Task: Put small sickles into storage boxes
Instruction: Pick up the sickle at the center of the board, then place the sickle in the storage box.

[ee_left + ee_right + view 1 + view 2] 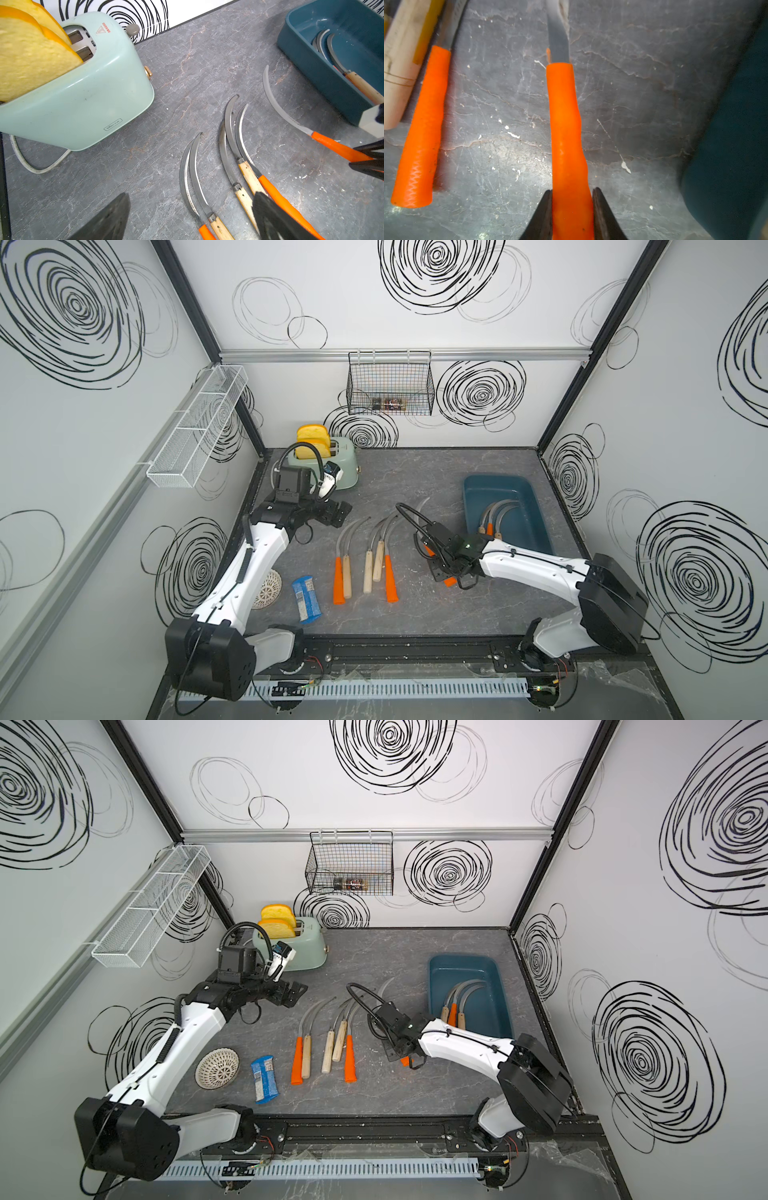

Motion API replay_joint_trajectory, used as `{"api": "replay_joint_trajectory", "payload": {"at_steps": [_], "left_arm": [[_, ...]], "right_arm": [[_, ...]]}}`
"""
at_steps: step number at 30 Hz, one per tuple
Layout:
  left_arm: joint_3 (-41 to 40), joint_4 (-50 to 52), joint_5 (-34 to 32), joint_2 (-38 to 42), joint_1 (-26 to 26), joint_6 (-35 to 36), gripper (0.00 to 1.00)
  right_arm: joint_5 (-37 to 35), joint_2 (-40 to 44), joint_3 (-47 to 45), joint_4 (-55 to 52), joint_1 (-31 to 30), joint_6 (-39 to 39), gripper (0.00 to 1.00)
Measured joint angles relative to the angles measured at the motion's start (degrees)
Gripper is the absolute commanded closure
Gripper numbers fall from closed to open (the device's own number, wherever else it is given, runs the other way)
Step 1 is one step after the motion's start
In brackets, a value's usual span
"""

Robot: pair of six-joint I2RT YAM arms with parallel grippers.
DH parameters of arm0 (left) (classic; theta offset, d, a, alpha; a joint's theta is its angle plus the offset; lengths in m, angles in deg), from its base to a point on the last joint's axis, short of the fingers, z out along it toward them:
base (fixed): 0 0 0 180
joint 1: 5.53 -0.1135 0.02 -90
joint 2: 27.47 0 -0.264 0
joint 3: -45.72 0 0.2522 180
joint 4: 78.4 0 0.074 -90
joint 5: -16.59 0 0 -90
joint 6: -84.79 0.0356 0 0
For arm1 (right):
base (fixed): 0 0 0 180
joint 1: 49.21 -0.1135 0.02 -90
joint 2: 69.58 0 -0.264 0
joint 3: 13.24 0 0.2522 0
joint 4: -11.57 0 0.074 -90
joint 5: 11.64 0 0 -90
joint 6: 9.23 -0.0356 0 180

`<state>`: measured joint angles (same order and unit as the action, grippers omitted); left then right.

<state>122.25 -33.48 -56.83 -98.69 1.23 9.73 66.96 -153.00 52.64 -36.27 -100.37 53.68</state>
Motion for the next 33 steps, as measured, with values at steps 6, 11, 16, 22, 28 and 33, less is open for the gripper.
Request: {"api": "replay_joint_trajectory", "payload": {"at_steps": [6, 11, 16, 22, 28, 33], "left_arm": [[1.25, 0.13, -0.15, -0.46, 0.07, 0.02, 0.04], [3.13, 0.50, -0.26, -0.94, 0.22, 0.20, 0.04], [5.05, 0.85, -0.37, -1.75, 0.31, 0.68, 0.04], [6.67, 1.46, -0.46, -2.71, 0.70, 1.03, 0.04], [7.19, 1.86, -0.55, -3.15, 1.25, 1.16, 0.04], [7.19, 1.86, -0.55, -3.15, 1.36, 1.29, 0.04]], "right_arm": [[0.28, 4.26, 0.52, -1.03, 4.31, 1.31, 1.00], [0.37, 7.17, 1.18, -2.43, 8.79, 2.71, 1.00], [1.40, 10.03, 1.40, -3.45, 14.62, 4.42, 1.00], [3.32, 13.97, 1.40, -3.87, 21.29, 6.25, 1.00], [6.27, 14.86, 1.60, -3.91, 26.84, 7.45, 1.00], [9.49, 15.23, 1.49, -3.69, 31.34, 7.72, 1.00]]}}
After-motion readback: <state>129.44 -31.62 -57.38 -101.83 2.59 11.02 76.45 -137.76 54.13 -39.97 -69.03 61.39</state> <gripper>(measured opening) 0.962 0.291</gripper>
